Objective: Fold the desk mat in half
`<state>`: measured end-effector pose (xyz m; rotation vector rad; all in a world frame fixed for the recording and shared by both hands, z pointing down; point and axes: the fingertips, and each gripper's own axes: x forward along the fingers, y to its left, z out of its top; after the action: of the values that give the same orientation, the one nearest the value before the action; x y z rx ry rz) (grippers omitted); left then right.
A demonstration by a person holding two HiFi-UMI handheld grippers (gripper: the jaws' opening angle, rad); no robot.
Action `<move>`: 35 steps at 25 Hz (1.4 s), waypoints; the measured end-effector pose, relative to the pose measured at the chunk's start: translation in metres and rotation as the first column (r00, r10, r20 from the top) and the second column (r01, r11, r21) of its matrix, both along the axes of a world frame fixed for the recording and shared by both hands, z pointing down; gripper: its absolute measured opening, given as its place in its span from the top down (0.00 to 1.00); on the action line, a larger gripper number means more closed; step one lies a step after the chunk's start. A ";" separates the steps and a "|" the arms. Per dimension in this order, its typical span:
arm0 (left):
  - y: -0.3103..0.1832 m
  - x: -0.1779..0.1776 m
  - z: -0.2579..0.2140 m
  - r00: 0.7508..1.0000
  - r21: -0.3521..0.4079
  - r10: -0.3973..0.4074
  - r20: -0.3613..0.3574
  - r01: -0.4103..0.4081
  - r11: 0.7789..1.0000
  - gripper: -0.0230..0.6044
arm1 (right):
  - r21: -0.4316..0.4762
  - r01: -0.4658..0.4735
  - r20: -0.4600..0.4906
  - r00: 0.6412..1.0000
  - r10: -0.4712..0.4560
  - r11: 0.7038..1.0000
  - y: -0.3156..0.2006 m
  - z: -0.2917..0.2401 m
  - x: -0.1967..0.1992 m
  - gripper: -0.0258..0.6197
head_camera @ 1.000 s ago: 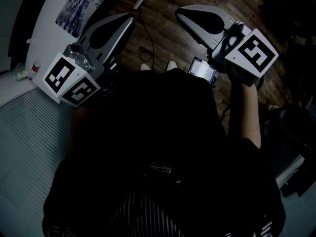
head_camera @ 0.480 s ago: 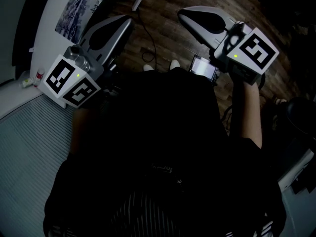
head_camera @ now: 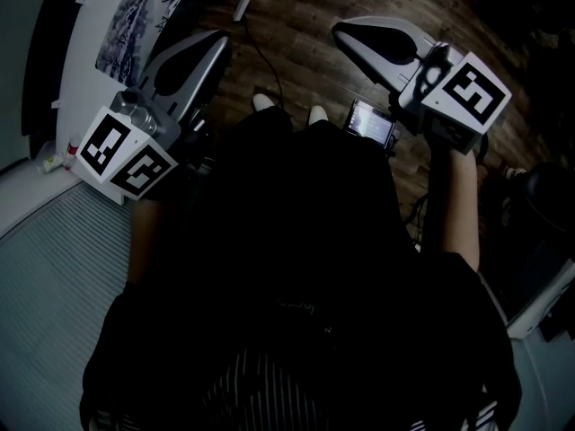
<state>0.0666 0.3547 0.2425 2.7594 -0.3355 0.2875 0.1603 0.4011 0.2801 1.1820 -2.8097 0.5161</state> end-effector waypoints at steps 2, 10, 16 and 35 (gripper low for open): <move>0.000 0.001 0.001 1.000 -0.010 0.006 0.001 -0.006 1.000 0.95 | -0.019 -0.005 -0.019 1.000 0.005 1.000 -0.001 0.002 0.001 0.96; -0.008 0.011 0.004 0.997 -0.007 0.066 -0.034 -0.066 0.998 0.95 | -0.025 -0.061 -0.080 0.995 0.059 0.998 -0.001 -0.001 0.006 0.96; -0.070 0.002 -0.002 0.995 -0.013 0.072 -0.074 -0.073 0.997 0.95 | -0.025 -0.097 -0.074 0.993 0.095 0.995 -0.057 -0.017 0.005 0.96; -0.247 -0.092 0.001 0.984 -0.052 0.079 -0.158 -0.088 0.995 0.95 | -0.022 -0.058 -0.078 0.995 0.057 0.998 -0.247 -0.051 -0.105 0.96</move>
<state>-0.0259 0.1073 0.2432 2.7209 -0.1687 0.0993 0.0549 0.1539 0.2296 1.2533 -2.7044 0.4948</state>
